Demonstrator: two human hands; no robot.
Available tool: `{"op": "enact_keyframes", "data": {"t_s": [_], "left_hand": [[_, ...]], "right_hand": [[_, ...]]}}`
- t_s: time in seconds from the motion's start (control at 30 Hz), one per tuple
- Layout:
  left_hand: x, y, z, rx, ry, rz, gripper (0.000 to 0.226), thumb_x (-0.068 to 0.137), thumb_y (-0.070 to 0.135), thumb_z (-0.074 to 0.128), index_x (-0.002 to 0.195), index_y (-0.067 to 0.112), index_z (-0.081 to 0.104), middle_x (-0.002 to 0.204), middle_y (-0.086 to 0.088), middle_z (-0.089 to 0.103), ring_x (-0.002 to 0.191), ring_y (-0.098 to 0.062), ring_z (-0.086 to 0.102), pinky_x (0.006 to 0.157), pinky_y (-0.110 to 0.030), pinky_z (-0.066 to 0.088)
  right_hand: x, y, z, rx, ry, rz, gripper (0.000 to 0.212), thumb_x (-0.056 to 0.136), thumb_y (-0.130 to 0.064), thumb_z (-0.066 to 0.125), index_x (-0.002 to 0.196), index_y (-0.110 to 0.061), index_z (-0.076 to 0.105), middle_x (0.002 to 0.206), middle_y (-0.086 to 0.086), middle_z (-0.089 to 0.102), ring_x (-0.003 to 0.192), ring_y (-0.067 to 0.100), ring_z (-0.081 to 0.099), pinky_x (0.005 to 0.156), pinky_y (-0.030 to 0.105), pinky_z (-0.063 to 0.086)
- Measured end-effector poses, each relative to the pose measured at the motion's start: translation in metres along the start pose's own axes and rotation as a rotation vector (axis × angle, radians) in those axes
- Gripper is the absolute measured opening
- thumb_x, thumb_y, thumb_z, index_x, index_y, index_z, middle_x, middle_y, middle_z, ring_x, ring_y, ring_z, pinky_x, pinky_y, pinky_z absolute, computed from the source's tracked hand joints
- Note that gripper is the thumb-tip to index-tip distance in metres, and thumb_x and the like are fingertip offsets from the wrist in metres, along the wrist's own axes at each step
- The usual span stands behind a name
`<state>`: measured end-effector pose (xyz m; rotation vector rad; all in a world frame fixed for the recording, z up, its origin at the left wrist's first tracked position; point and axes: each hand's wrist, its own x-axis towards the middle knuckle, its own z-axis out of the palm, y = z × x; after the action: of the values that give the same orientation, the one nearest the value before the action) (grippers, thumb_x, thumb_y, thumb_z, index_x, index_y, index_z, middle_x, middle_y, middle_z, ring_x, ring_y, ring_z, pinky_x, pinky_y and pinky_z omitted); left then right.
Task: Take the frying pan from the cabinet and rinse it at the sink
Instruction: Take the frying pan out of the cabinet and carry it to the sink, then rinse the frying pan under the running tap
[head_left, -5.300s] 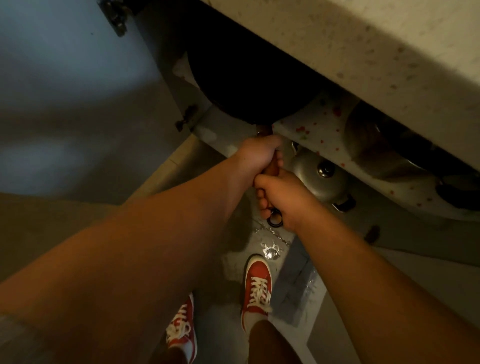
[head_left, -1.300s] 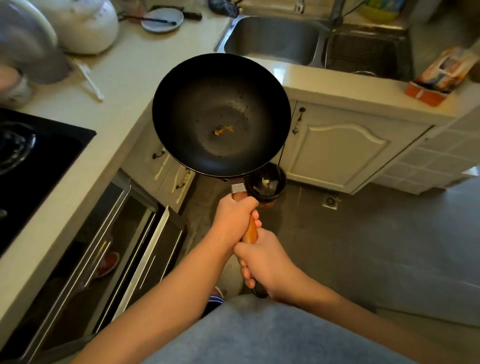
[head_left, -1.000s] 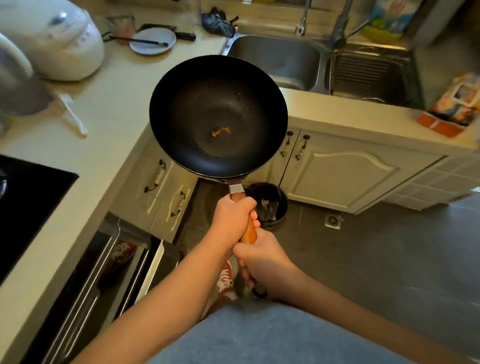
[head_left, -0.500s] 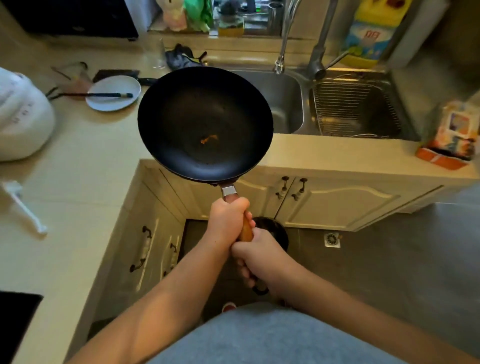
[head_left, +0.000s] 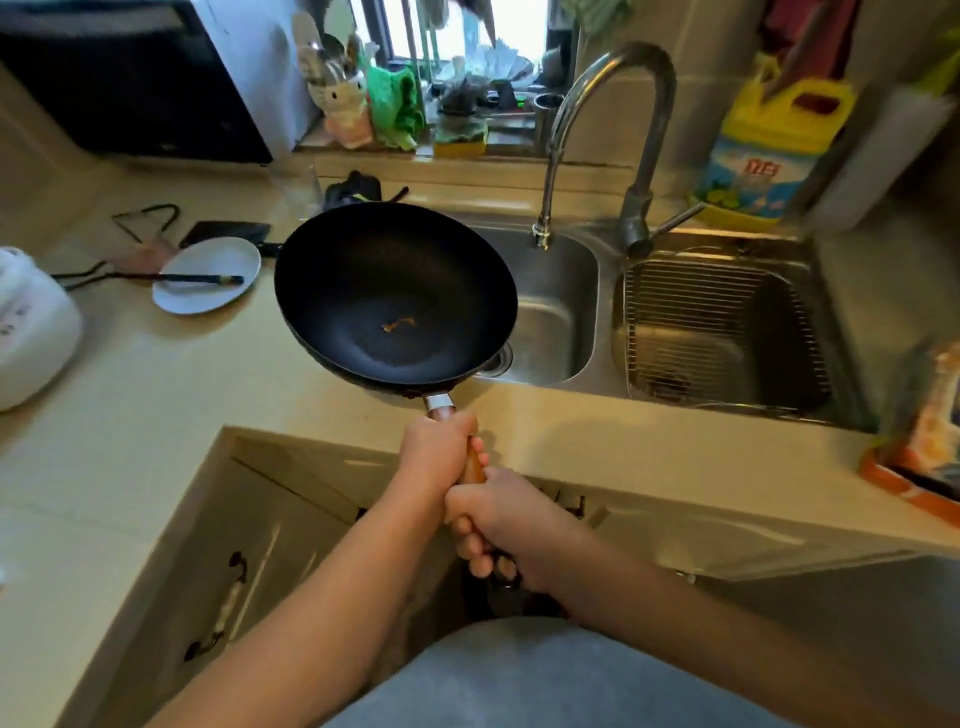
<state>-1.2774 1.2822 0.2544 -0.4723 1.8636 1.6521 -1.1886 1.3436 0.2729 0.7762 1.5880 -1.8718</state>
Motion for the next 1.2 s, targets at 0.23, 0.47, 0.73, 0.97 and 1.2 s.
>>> {"op": "enact_keyframes", "data": {"t_s": [0.23,0.47,0.73,0.97,1.2], "left_hand": [[0.024,0.037,0.049,0.019,0.064,-0.016,0.009,0.084,0.000,0.050,0.079,0.008,0.050,0.058,-0.010,0.053,0.040,-0.019,0.050,0.038,-0.019,0.041],[0.081,0.061,0.063,0.042,0.006,-0.104,0.011,0.080,-0.005,0.047,0.073,0.004,0.047,0.047,-0.009,0.049,0.029,-0.015,0.045,0.037,-0.017,0.037],[0.145,0.078,0.050,0.220,-0.233,-0.229,0.027,0.085,0.002,0.052,0.058,0.008,0.053,0.034,0.001,0.049,0.027,-0.012,0.043,0.039,-0.019,0.038],[0.177,0.082,0.051,0.304,-0.376,-0.301,0.041,0.087,0.002,0.051,0.047,0.010,0.046,0.033,0.000,0.046,0.028,-0.012,0.037,0.044,-0.026,0.032],[0.190,0.085,0.061,0.356,-0.389,-0.392,0.048,0.085,0.009,0.053,0.037,0.014,0.047,0.037,0.000,0.043,0.043,-0.018,0.039,0.049,-0.028,0.035]], "right_hand": [[0.028,-0.041,-0.052,0.256,-0.106,0.110,0.017,0.080,-0.002,0.045,0.070,-0.015,0.044,0.043,-0.004,0.044,0.029,0.006,0.037,0.027,0.013,0.026],[0.066,-0.077,-0.062,0.382,-0.047,0.203,0.025,0.083,-0.002,0.044,0.061,-0.016,0.045,0.046,-0.003,0.043,0.031,0.006,0.039,0.028,0.015,0.026],[0.103,-0.112,-0.041,0.590,0.136,0.291,0.026,0.086,-0.007,0.047,0.061,-0.013,0.050,0.046,-0.002,0.047,0.032,0.007,0.043,0.028,0.015,0.030],[0.128,-0.134,-0.036,0.688,0.225,0.338,0.030,0.087,-0.003,0.043,0.059,-0.013,0.045,0.045,-0.003,0.042,0.028,0.005,0.040,0.027,0.013,0.028],[0.145,-0.143,-0.056,0.702,0.216,0.408,0.028,0.089,-0.004,0.045,0.063,-0.012,0.048,0.052,-0.003,0.044,0.030,0.005,0.043,0.028,0.013,0.031]]}}
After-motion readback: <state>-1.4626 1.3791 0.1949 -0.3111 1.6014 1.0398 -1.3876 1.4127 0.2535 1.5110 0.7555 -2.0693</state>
